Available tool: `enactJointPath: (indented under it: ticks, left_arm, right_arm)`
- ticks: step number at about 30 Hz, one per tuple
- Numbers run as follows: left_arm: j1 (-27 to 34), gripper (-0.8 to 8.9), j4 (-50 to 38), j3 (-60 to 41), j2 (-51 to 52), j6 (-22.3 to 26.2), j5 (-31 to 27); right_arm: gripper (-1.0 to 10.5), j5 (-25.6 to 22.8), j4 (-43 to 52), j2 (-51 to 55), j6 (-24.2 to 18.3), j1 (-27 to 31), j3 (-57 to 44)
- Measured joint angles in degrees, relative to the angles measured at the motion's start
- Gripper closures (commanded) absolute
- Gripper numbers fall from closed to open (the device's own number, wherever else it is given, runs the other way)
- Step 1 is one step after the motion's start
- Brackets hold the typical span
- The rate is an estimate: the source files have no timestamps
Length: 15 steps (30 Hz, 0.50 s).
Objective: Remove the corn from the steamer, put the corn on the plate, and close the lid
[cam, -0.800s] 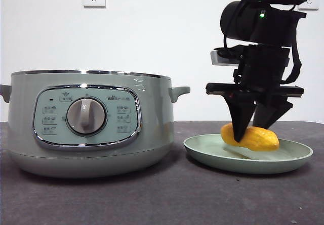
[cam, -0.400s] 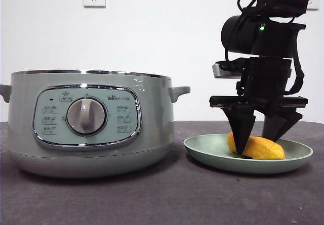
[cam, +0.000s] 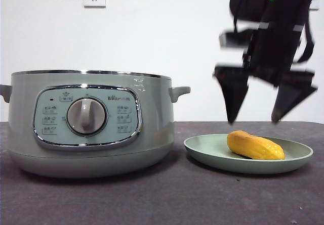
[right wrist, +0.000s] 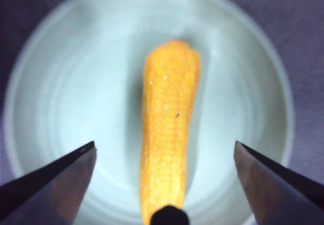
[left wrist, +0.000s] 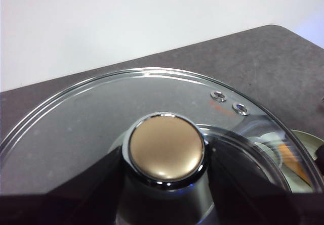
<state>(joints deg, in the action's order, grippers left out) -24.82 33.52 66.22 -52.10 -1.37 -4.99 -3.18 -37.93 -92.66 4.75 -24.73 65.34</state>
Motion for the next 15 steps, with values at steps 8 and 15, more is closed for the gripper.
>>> enactJointPath:
  ticks: [8,15]
  left_arm:
    - [-0.1,8.23,-0.9,0.0,-7.0,-1.2,4.4]
    - [-0.1,8.23,-3.8,0.0,-14.8,-1.7,6.7]
  right_arm:
    - [4.8,0.1,-2.6,13.0,0.6,0.0,0.0]
    - [4.8,0.0,-4.3,22.9,0.6,0.0,0.0]
